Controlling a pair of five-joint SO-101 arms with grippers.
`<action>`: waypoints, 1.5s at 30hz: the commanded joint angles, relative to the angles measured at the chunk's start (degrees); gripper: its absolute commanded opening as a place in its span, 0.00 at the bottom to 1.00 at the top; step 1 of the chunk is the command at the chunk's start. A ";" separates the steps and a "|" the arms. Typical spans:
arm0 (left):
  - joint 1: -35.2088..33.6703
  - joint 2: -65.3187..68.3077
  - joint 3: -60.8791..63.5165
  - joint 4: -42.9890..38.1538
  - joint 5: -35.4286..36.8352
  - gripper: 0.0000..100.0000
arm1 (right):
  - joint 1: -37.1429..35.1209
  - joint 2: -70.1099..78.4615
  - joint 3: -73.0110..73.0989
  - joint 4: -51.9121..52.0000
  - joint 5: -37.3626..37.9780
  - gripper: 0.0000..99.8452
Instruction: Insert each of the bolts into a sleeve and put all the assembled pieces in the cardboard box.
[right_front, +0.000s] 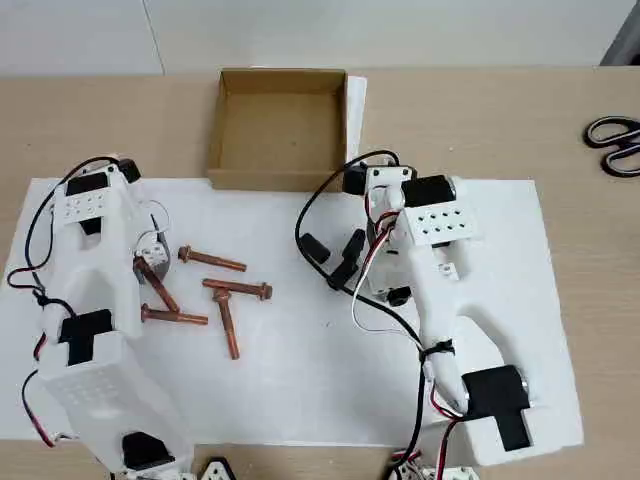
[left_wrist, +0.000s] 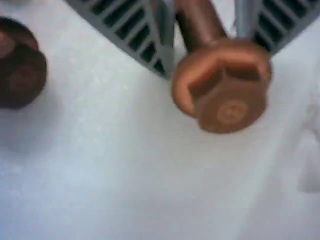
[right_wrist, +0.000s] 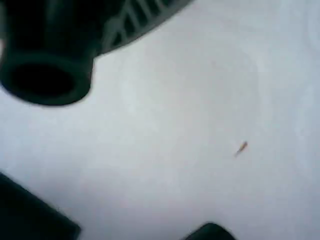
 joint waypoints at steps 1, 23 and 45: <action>-0.26 0.44 -0.31 -2.99 0.26 0.01 | 0.40 -2.42 -1.32 0.13 0.53 0.00; 3.25 -0.18 -10.51 4.66 0.00 0.00 | 0.48 -2.77 -1.58 0.13 0.53 0.00; 9.23 -5.19 -39.52 18.73 -1.49 0.00 | 0.22 -2.86 -17.58 7.52 -1.41 0.00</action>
